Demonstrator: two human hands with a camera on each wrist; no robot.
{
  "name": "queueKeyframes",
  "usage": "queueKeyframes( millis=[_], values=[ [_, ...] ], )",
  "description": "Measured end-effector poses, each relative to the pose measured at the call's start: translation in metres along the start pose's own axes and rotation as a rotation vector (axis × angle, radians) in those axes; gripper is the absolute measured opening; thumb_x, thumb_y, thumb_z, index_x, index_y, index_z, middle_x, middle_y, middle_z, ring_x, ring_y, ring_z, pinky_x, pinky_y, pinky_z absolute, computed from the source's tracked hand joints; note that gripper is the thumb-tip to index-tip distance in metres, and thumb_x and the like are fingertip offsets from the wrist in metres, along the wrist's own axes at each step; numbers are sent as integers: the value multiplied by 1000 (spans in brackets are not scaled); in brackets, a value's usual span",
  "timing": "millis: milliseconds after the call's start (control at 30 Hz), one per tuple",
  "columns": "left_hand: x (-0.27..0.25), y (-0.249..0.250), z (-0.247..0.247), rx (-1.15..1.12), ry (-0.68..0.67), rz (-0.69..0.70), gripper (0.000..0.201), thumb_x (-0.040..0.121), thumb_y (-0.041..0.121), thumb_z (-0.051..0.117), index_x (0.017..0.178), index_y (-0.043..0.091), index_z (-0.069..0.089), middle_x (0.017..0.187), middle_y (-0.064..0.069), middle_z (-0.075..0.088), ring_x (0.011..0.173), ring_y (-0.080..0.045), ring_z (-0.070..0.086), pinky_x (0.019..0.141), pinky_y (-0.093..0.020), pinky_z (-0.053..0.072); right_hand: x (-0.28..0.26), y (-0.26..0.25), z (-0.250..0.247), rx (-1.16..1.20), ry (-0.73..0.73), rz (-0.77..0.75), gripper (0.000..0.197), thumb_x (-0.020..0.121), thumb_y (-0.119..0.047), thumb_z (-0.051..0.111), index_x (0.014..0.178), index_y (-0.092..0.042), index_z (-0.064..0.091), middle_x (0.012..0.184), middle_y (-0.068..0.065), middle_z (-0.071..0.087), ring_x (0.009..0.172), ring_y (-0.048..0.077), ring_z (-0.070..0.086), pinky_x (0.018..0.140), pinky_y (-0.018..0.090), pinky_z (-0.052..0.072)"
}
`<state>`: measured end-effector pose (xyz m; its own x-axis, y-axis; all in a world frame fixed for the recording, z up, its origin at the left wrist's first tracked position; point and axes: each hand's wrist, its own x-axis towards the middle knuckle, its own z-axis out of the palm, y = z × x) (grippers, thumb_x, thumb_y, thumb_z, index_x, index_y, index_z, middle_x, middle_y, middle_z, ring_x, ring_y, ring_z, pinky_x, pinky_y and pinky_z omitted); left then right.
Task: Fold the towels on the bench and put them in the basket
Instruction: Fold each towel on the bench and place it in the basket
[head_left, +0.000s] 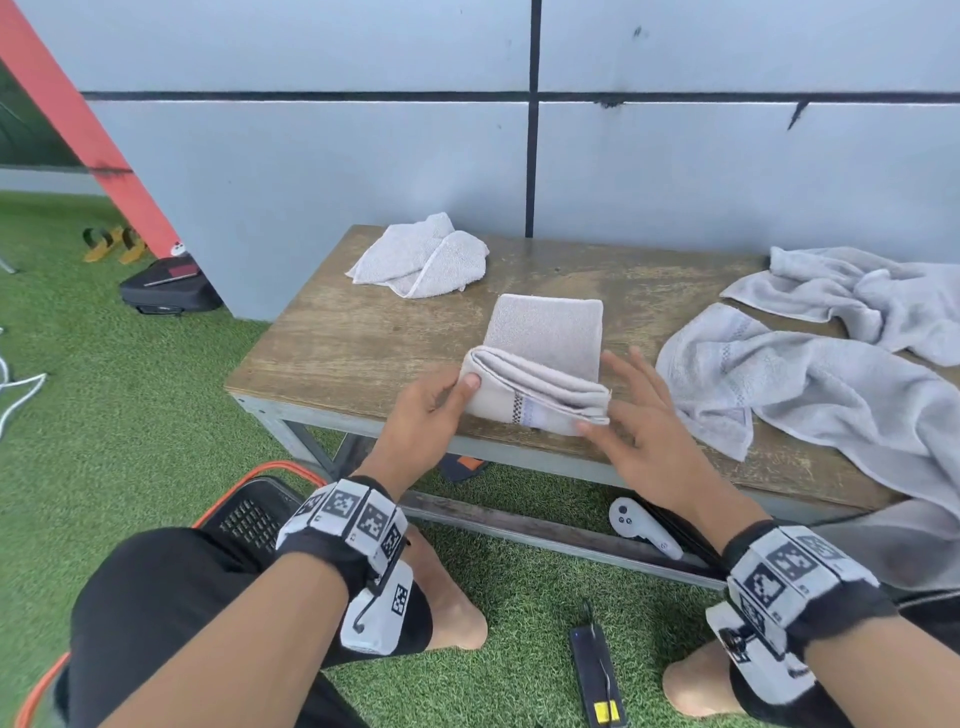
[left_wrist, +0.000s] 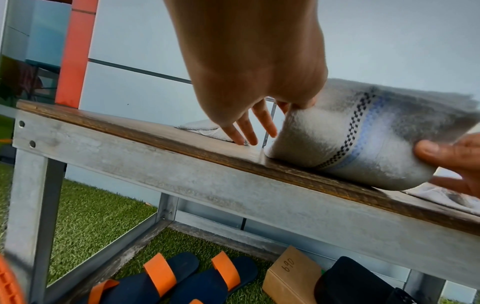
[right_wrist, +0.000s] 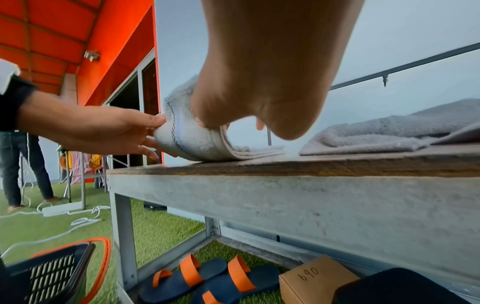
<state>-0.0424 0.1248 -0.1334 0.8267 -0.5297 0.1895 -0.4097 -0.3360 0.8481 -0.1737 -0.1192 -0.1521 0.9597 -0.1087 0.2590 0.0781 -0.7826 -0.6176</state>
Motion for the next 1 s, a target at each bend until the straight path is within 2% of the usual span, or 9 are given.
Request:
queueKeyframes(
  millis=[100,167,233,267,333,567,733,867,1000],
  values=[
    [0,3,3,32,52,-30,42,106,39,43,83,6,56,64,-2,46,56,-8,39,51,-23,31,7,-6,-1,81,-16,4,45,100,-48,47,122,-18,71,149,-6,52,150,9,24,121,19,6],
    [2,1,4,40,62,-63,48,106,42,41,84,1,55,64,0,45,54,-7,38,48,-19,29,12,-12,-1,117,-34,75,50,102,-51,42,105,-10,70,106,7,74,113,19,62,115,11,17],
    [6,-2,6,50,50,-101,51,105,45,41,87,1,57,65,1,48,55,-9,41,48,-19,31,16,-18,-1,134,-37,148,51,102,-51,42,73,-10,52,60,4,52,60,15,52,82,21,40],
    [10,-3,6,52,43,-121,51,105,46,41,86,2,58,65,1,50,56,-11,44,49,-21,32,20,-20,0,122,-41,182,49,102,-48,43,67,-14,43,56,-2,40,52,12,39,65,25,35],
    [19,-5,7,65,41,-158,52,105,47,41,87,2,60,67,-2,54,59,-14,48,53,-27,35,31,-22,0,106,-39,245,47,103,-45,45,66,-17,37,56,-6,36,50,10,33,54,28,28],
    [48,-5,21,326,94,-280,46,105,45,39,72,16,52,67,1,55,61,-16,51,53,-31,33,72,-11,5,56,-110,440,44,103,-48,44,73,-17,52,72,0,59,64,18,56,57,31,38],
    [75,-6,28,311,175,-208,43,105,45,37,71,21,47,68,3,54,62,-17,50,58,-34,36,93,-3,2,12,3,388,46,102,-43,47,66,-15,41,59,-1,46,53,17,43,52,31,31],
    [91,-13,32,445,137,-184,44,105,48,33,81,17,52,75,0,58,70,-23,58,61,-36,39,104,17,7,-20,11,435,48,103,-44,44,64,-16,40,59,-2,47,59,22,47,60,34,36],
    [93,-20,41,685,137,-228,55,107,50,24,94,13,63,85,-4,66,79,-27,63,68,-35,39,108,23,15,-158,2,482,48,103,-48,38,65,-19,40,64,-3,50,69,26,53,79,44,44]
  ],
)
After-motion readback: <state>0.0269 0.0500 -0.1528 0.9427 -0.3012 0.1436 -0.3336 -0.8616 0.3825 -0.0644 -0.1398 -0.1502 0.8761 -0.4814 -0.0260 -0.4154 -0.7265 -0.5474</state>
